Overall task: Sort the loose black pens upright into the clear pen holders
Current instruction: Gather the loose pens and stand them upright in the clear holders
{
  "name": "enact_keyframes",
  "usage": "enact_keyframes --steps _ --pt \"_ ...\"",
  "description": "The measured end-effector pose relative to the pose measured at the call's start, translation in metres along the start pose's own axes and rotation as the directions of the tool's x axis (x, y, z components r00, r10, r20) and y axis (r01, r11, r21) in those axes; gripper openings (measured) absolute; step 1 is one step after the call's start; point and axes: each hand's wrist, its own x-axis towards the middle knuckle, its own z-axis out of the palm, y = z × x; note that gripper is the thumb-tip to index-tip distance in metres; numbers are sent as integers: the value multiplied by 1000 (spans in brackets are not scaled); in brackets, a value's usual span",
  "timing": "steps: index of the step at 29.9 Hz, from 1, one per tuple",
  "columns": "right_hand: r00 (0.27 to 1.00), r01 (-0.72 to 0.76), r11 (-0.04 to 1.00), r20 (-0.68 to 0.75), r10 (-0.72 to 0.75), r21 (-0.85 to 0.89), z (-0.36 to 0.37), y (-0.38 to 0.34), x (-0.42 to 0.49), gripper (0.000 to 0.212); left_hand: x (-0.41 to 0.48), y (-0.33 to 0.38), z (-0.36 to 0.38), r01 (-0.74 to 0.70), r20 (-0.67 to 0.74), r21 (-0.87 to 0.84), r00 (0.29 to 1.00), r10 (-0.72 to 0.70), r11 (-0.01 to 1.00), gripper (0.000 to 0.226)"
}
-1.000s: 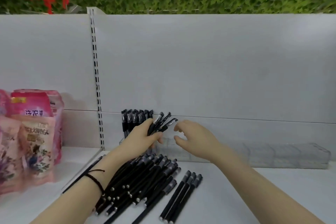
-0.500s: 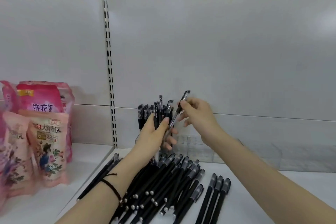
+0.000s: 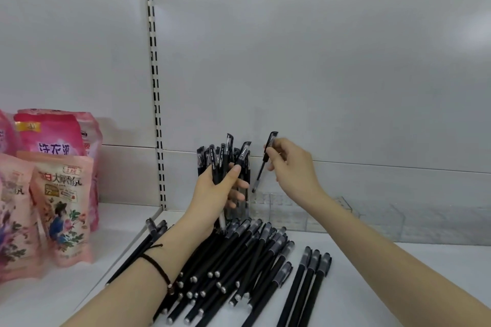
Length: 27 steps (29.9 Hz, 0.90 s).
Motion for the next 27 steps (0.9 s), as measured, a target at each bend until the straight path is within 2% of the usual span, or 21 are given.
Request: enact_keyframes --steps 6,10,15,21,27 --pt "1000 13 998 20 -12 -54 0 1 1 10 1 1 -1 -6 -18 -11 1000 5 1000 17" --pt "991 3 985 134 20 -173 11 10 1 15 -1 3 1 -15 -8 3 1000 15 1000 15" --pt "991 -49 986 112 68 -160 16 6 8 29 -2 2 1 -10 4 41 1000 10 999 21" --pt "982 -127 964 109 155 -232 20 10 6 48 -4 4 3 22 16 -1 1000 -22 1000 13" --pt "952 -103 926 235 198 -363 5 6 12 42 -4 5 2 63 14 -110 998 -62 992 9"
